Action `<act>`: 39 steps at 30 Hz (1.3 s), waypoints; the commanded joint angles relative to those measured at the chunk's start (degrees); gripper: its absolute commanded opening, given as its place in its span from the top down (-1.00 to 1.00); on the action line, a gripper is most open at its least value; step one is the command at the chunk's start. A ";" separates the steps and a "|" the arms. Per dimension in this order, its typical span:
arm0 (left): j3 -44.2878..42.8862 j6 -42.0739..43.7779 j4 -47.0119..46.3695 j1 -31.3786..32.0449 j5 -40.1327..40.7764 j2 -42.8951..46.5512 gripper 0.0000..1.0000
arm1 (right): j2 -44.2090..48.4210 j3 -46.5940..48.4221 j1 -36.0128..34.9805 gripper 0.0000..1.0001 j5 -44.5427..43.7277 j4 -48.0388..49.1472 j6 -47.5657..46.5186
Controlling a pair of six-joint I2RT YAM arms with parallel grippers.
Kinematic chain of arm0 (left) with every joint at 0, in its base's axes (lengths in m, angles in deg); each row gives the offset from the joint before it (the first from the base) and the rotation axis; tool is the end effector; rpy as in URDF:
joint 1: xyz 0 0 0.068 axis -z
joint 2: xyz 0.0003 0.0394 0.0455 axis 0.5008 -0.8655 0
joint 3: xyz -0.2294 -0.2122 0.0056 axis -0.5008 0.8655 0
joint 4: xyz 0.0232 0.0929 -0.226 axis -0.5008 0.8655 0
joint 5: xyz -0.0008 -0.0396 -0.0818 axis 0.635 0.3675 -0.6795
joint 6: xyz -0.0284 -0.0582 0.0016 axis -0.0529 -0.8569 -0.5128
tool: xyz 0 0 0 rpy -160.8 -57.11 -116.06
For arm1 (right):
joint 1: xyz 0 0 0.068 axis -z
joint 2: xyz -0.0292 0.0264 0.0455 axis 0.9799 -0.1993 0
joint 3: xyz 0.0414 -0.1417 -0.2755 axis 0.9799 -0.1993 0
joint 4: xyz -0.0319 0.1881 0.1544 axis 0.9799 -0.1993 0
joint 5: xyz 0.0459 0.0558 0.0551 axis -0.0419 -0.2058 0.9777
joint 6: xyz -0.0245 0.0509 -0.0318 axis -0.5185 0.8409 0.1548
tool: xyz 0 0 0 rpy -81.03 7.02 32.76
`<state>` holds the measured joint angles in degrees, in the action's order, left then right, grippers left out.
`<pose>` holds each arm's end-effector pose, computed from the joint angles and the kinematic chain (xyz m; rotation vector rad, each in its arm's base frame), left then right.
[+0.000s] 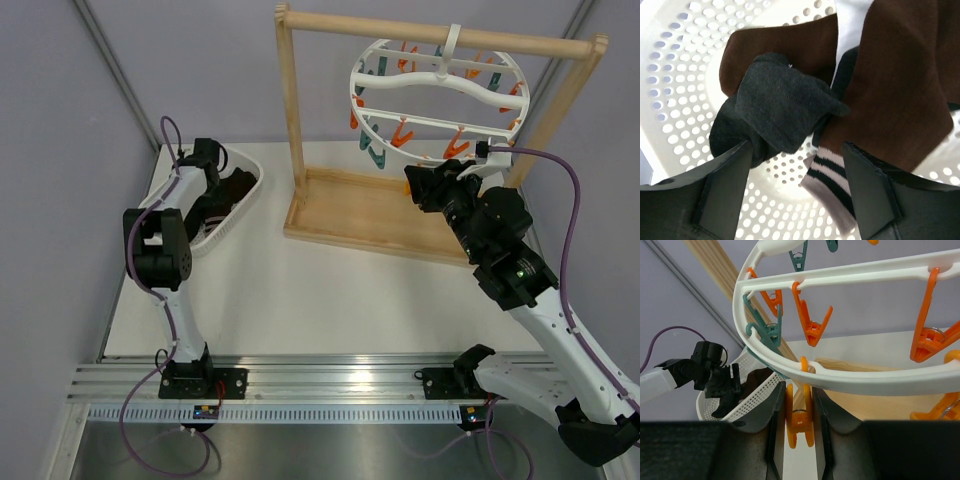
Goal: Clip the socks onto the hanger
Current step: Pick up the sock from the bin.
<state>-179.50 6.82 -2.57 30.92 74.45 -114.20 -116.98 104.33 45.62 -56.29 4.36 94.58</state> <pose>0.4336 0.0179 0.2482 -0.5479 2.5216 0.5536 0.1444 0.0789 0.4747 0.0238 1.5314 0.5582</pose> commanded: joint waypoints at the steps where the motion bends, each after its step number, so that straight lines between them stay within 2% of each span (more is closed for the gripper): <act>1: -3.48 1.10 -1.39 -0.86 1.88 -1.74 -0.46 | 0.74 -1.00 -0.16 0.92 3.15 -1.65 -0.61; 6: -4.01 1.36 -1.92 -0.78 1.88 -3.41 -0.28 | 0.31 -1.27 -0.25 0.89 3.32 -1.56 -0.43; 7: -4.19 1.45 -1.92 -0.78 2.05 -4.02 -0.16 | 0.31 -1.27 -0.25 0.89 3.23 -1.64 -0.52; 14: -4.54 1.45 -2.54 -0.78 2.14 -4.64 0.36 | 0.39 -1.09 -0.25 0.88 2.97 -1.91 -0.96; 16: -4.54 1.80 -2.54 -0.78 2.32 -4.64 0.45 | 0.31 -1.18 -0.25 0.88 2.80 -1.91 -1.13; 21: -5.24 1.80 -1.57 -0.78 3.37 -3.85 1.00 | 0.22 -1.35 -0.16 0.87 2.80 -1.82 -1.31; 27: -6.83 0.92 2.29 -0.51 1.35 1.25 1.00 | 0.22 -1.35 -0.25 0.87 2.79 -1.56 -1.66; 31: -8.06 1.01 5.37 2.55 -0.49 10.71 1.00 | 0.04 -1.09 -0.16 0.87 2.88 -1.47 -1.75; 35: -9.98 2.50 9.92 10.10 -0.84 18.64 1.00 | 0.39 -0.83 -0.25 0.87 2.79 -1.38 -1.75; 39: -12.45 4.00 15.56 17.31 -4.80 23.82 1.00 | 0.92 -0.83 -0.25 0.86 2.44 -1.47 -1.84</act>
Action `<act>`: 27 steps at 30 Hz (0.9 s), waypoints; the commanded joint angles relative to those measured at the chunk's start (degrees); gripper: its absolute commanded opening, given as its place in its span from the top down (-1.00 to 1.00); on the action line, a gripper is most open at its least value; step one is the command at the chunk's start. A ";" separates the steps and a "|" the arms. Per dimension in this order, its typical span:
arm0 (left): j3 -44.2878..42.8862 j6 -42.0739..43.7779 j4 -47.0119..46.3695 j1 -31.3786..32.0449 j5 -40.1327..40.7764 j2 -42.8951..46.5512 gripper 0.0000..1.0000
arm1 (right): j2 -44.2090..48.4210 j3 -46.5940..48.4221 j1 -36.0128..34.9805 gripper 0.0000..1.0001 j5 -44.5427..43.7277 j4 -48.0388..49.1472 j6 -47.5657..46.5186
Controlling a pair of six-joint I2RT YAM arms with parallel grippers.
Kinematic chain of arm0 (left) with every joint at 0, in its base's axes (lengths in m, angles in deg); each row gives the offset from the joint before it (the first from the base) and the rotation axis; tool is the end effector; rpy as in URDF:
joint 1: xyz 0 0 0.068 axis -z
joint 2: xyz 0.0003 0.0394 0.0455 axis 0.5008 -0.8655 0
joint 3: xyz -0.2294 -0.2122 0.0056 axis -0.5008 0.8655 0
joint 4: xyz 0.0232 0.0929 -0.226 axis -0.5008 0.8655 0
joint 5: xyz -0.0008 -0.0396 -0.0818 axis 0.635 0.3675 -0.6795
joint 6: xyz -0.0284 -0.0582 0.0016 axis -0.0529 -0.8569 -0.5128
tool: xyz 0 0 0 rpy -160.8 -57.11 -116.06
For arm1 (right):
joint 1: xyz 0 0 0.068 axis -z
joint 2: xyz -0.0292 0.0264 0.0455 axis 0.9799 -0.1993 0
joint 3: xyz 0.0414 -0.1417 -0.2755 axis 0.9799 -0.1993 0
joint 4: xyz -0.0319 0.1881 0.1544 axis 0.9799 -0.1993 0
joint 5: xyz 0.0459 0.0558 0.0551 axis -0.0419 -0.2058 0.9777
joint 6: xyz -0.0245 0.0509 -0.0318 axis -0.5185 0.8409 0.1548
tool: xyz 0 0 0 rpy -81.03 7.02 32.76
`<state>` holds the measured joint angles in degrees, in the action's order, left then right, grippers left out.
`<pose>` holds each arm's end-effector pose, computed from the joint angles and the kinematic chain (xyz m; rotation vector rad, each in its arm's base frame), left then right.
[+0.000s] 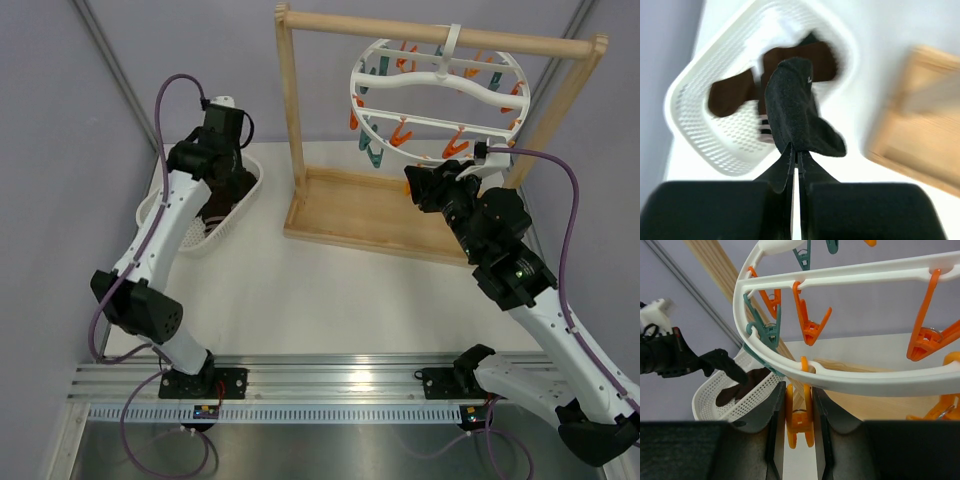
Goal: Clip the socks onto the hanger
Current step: Pick up the sock from the bin, then place the sock at the center of the board.
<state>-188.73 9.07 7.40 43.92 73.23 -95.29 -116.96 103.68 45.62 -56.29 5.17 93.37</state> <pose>0.3519 -0.0627 0.4100 -0.2761 2.2745 0.3025 0.1453 0.0795 0.4727 0.0082 1.5270 0.5425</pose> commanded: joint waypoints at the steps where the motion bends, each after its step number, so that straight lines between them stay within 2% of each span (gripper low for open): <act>1: -3.05 2.01 6.39 7.81 -4.88 5.71 1.00 | 1.25 -0.17 -0.25 0.86 2.36 -2.36 -0.55; 7: 4.58 0.87 9.12 21.96 -7.96 10.28 1.00 | 2.56 -0.26 -0.25 0.85 1.65 -3.42 -0.55; 11: 14.86 1.57 2.81 31.20 -7.62 12.22 1.00 | 3.36 -1.14 -0.25 0.85 0.51 -3.51 -1.07; 13: 18.72 1.22 2.53 34.98 -7.10 10.91 1.00 | 3.62 -1.23 -0.25 0.85 0.25 -3.68 -1.08; 16: 21.89 -0.71 3.32 38.41 -4.04 9.59 1.00 | 3.80 -1.22 -0.25 0.85 0.68 -4.21 -0.90; 21: 24.81 -0.10 1.47 38.95 2.82 12.31 1.00 | 3.54 -1.14 -0.25 0.85 0.95 -4.47 -0.81; 22: 24.90 0.51 0.78 38.95 5.71 12.75 1.00 | 3.71 -1.14 -0.16 0.85 0.86 -4.47 -0.81; 27: 23.93 9.20 -2.92 40.53 7.76 13.36 1.00 | 3.71 -1.31 -0.25 0.85 0.77 -4.65 -0.46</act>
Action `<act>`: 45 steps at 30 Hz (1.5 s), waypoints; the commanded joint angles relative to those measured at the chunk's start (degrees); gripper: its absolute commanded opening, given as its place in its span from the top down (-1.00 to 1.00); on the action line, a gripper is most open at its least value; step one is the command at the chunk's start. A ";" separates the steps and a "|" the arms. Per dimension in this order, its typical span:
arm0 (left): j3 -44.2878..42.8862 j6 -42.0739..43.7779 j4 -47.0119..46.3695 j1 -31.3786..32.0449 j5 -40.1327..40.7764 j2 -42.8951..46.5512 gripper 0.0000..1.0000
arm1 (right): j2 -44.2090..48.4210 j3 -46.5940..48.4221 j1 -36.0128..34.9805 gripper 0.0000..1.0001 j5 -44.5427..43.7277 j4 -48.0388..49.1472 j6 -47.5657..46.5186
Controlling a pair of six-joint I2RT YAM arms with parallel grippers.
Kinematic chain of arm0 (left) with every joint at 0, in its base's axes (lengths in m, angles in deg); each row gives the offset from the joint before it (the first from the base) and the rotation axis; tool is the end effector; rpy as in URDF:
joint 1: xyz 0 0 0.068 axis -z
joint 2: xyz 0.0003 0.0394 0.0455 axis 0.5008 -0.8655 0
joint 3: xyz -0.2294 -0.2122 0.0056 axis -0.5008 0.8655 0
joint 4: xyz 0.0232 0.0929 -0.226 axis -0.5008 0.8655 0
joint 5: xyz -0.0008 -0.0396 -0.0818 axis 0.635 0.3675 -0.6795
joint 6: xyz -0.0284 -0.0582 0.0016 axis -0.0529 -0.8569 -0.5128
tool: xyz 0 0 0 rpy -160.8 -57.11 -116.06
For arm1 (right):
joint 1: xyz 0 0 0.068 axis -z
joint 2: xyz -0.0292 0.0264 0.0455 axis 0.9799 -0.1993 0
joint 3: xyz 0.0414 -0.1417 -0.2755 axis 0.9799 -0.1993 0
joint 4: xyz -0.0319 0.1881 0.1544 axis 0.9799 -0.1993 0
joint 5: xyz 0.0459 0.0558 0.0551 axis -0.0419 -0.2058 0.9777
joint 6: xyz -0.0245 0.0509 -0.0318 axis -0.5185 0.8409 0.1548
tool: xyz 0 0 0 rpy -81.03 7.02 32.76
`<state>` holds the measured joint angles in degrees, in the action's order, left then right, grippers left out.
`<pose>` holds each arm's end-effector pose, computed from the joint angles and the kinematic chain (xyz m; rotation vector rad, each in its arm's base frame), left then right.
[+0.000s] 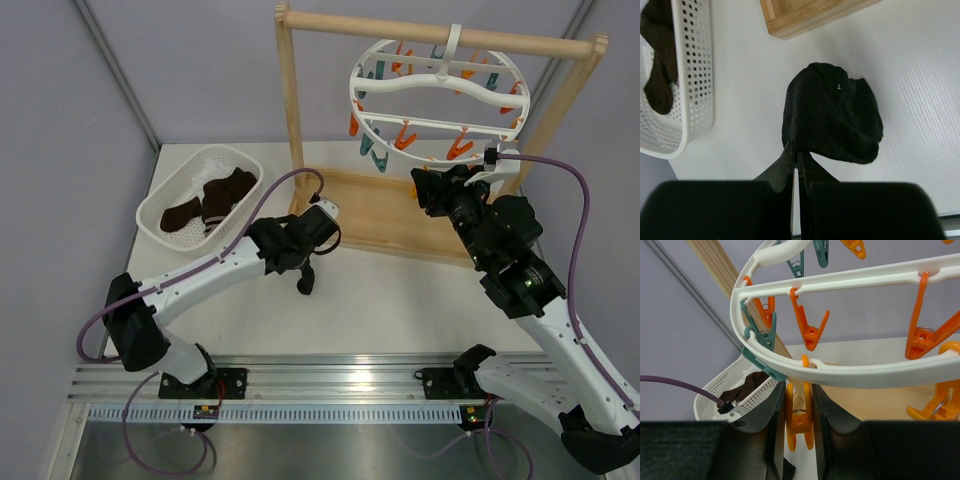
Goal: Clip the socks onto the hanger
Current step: Place the sock at the center of the board.
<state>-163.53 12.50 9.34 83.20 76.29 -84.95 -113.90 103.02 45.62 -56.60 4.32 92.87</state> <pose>0.1921 -0.2131 0.3330 0.6926 2.3673 0.2483 0.1306 0.0697 0.4744 0.0112 1.5000 0.5411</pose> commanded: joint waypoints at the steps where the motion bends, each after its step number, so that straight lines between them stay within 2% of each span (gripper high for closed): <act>1: -1.36 8.74 -6.43 3.17 6.27 4.16 1.00 | 0.65 -0.66 -0.16 0.85 1.17 -3.97 0.22; 5: 1.44 12.82 -9.96 6.18 8.56 7.32 1.00 | 0.83 -0.48 -0.16 0.85 1.25 -4.50 0.48; 8: 3.03 10.19 -5.94 6.18 18.38 8.47 1.00 | 1.09 -0.31 -0.25 0.85 1.08 -4.59 0.48; 9: 4.25 9.05 -4.62 6.09 24.50 9.69 1.00 | 1.18 -0.22 -0.16 0.85 1.08 -4.76 0.31; 11: 5.14 4.57 -0.57 6.09 30.16 11.54 1.00 | 1.27 -0.04 -0.16 0.85 1.34 -4.59 0.39; 15: 8.30 3.76 1.99 6.18 38.78 18.04 0.82 | 1.09 -0.39 -0.16 0.85 1.61 -4.06 0.57; 18: 13.30 12.18 -2.03 6.27 39.24 19.72 0.79 | 0.92 -0.66 -0.25 0.85 2.13 -3.45 1.18; 21: 15.78 19.31 -5.20 6.62 34.61 17.89 0.91 | 0.91 -0.75 -0.25 0.85 2.75 -3.53 1.18; 22: 15.87 21.50 -6.09 6.88 33.02 15.27 1.00 | 1.00 -0.75 -0.16 0.85 2.75 -3.71 1.18; 27: 16.13 28.97 -16.79 11.26 26.16 5.50 1.00 | 2.49 -1.36 -0.25 0.85 2.40 -3.80 1.27; 28: 15.43 29.16 -17.43 11.89 24.40 4.01 0.92 | 2.58 -1.36 -0.25 0.84 2.40 -3.97 1.19; 29: 13.25 29.08 -17.61 13.03 21.08 1.04 0.59 | 2.93 -1.36 -0.16 0.84 2.22 -4.06 1.18; 31: 10.78 28.20 -18.05 13.74 17.20 -1.53 0.18 | 3.11 -1.27 -0.16 0.84 2.13 -4.41 1.18; 32: 9.46 27.85 -18.40 14.44 15.35 -3.28 -0.22 | 3.55 -1.45 -0.16 0.84 2.05 -4.41 0.92; 34: 7.96 27.58 -21.20 15.58 13.05 -4.53 -0.55 | 3.64 -1.71 -0.16 0.82 1.87 -4.41 1.01; 35: 7.78 27.58 -23.74 16.98 14.35 -5.31 -0.80 | 3.90 -1.89 -0.25 0.82 1.78 -4.33 0.92; 37: 7.52 27.41 -26.39 18.22 16.64 -5.85 -0.96 | 4.08 -1.98 -0.25 0.81 1.70 -4.50 0.92; 41: 5.15 19.17 -26.77 19.01 20.95 -4.27 -0.98 | 3.73 -2.07 -0.16 0.81 1.87 -4.24 1.10; 42: 4.27 11.92 -25.36 18.67 21.13 -2.88 -0.97 | 3.55 -1.98 -0.25 0.81 2.22 -4.24 1.10; 44: 4.26 2.67 -19.76 17.00 19.39 -1.29 -0.98 | 3.20 -1.71 -0.16 0.81 2.40 -4.24 1.10; 45: 4.87 -5.82 -18.24 16.12 18.07 1.07 -0.98 | 3.20 -1.71 -0.25 0.80 2.40 -4.24 1.10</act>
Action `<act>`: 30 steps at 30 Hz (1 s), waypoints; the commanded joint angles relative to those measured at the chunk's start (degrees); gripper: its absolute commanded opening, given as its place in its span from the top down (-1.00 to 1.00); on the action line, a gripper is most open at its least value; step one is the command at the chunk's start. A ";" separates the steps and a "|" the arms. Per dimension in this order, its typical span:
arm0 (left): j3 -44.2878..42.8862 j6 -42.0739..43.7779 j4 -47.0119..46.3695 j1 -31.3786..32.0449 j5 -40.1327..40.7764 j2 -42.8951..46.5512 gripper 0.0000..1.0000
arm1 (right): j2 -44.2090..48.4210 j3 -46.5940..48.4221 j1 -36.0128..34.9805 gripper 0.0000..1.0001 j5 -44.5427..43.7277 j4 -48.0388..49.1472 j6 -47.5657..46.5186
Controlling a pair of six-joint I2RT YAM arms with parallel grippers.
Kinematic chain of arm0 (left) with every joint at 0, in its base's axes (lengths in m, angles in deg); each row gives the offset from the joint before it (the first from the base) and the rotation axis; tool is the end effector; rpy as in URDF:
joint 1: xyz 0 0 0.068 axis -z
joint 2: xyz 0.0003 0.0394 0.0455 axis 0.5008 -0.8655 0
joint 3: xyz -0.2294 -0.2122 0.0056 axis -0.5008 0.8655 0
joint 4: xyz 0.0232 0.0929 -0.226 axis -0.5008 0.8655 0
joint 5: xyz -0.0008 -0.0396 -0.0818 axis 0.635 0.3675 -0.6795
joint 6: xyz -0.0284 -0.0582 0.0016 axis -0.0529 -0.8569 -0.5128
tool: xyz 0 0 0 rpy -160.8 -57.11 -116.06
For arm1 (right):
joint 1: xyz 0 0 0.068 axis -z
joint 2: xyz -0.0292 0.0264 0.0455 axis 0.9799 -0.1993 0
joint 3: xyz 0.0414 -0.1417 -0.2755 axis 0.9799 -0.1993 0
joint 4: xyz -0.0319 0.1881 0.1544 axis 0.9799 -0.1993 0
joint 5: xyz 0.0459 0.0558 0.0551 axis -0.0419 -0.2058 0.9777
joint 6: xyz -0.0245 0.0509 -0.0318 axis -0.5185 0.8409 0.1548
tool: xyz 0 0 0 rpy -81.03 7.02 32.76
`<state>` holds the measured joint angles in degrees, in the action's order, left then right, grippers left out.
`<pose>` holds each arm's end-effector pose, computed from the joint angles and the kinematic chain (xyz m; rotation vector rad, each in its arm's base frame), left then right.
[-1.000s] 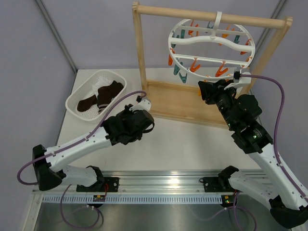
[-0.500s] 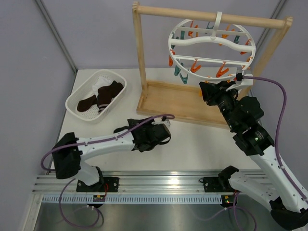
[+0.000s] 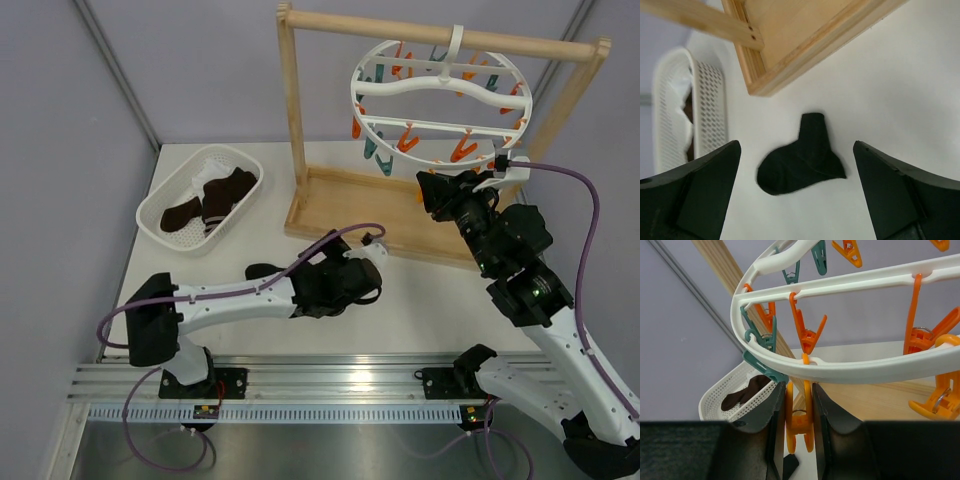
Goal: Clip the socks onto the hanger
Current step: Place the sock at the center of the board, then pick up the sock at the center of the board.
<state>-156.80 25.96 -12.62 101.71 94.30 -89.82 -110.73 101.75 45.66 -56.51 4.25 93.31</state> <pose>0.1378 -0.2946 0.3053 0.9906 1.9091 0.3683 0.1164 0.0604 0.4737 0.0223 1.4697 0.5591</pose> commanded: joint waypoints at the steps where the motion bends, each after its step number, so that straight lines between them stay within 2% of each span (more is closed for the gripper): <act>1: 0.32 -23.80 5.13 -4.75 -1.34 7.27 -0.98 | -0.06 -0.36 -0.29 0.80 2.31 -4.17 0.75; 3: 3.75 -34.77 7.08 -8.10 -8.97 10.78 -0.98 | -0.06 -0.36 -0.29 0.80 2.48 -4.17 0.92; 4: 8.39 -37.97 6.56 -10.03 -12.05 14.98 -0.98 | 0.03 -0.36 -0.21 0.80 2.57 -4.26 0.92; 5: 11.74 -40.96 3.68 -14.48 -19.48 17.20 -0.98 | 0.03 -0.36 -0.21 0.80 2.57 -4.43 1.01; 6: 14.73 -45.34 1.22 -16.70 -23.20 19.31 -0.97 | 0.20 -0.36 -0.29 0.79 2.66 -4.52 1.10; 8: 23.23 -49.67 -5.27 -21.72 -30.58 25.64 -0.93 | 0.38 -0.62 -0.29 0.79 2.75 -4.61 1.45; 11: 27.76 -55.39 -9.69 -25.32 -35.79 28.46 -0.92 | 0.38 -0.71 -0.29 0.79 2.75 -4.61 1.63; 16: 29.96 -60.49 -12.51 -27.71 -38.62 25.14 -0.79 | -0.49 -0.18 -0.21 0.78 3.01 -4.61 1.45; 20: 31.89 -64.88 -15.24 -29.29 -38.27 22.67 -0.51 | -0.76 -0.09 -0.21 0.78 3.63 -4.17 1.45; 30: 36.73 -73.33 -23.59 -31.14 -34.06 20.38 -0.35 | -1.29 0.35 -0.21 0.79 4.95 -4.26 1.45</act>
<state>-120.34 -43.13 -29.85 70.90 58.04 -68.91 -111.87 101.75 45.66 -55.26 4.19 93.96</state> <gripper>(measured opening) 0.682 0.298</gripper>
